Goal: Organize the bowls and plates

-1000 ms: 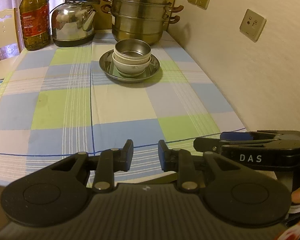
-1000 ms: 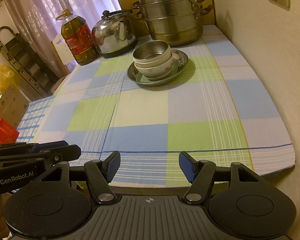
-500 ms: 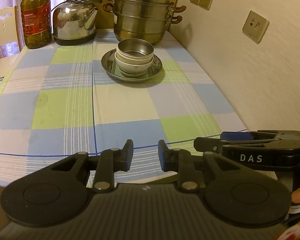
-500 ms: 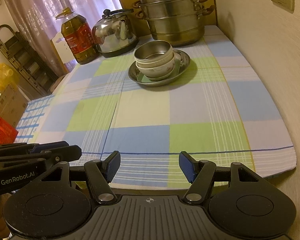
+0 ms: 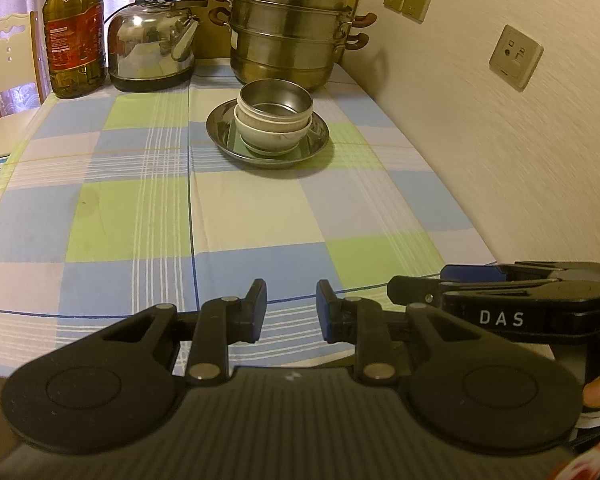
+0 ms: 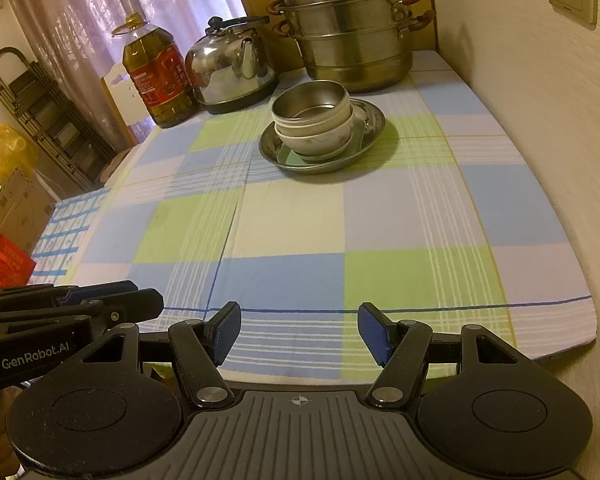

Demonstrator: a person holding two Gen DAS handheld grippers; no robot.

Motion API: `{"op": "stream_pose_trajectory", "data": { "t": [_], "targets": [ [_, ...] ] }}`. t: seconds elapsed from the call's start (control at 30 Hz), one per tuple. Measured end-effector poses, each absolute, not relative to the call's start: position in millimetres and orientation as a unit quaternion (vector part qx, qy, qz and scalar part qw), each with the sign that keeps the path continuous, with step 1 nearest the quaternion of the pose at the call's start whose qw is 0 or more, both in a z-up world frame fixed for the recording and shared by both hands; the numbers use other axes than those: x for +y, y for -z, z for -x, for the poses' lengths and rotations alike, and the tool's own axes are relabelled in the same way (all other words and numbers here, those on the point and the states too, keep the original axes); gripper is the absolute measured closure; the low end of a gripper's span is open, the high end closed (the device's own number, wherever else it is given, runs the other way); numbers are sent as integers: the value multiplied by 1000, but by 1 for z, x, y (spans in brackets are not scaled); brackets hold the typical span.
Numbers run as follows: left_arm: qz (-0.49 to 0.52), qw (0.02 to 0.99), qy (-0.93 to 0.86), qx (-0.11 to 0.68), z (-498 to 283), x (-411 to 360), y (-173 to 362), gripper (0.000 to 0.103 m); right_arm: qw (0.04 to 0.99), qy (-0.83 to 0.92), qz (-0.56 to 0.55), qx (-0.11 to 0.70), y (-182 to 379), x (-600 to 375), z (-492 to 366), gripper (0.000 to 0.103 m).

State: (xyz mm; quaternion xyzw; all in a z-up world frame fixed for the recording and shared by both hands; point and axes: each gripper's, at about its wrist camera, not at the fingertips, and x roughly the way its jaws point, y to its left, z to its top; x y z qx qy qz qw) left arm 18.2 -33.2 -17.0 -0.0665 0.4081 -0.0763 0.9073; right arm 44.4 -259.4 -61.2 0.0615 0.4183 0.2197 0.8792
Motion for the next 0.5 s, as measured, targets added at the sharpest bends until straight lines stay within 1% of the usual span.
{"op": "stream_pose_trajectory", "data": {
  "t": [0.5],
  "targets": [
    [67, 907, 76, 409, -19, -31, 17, 79, 878, -220, -61, 420, 62, -256, -45, 38]
  ]
}}
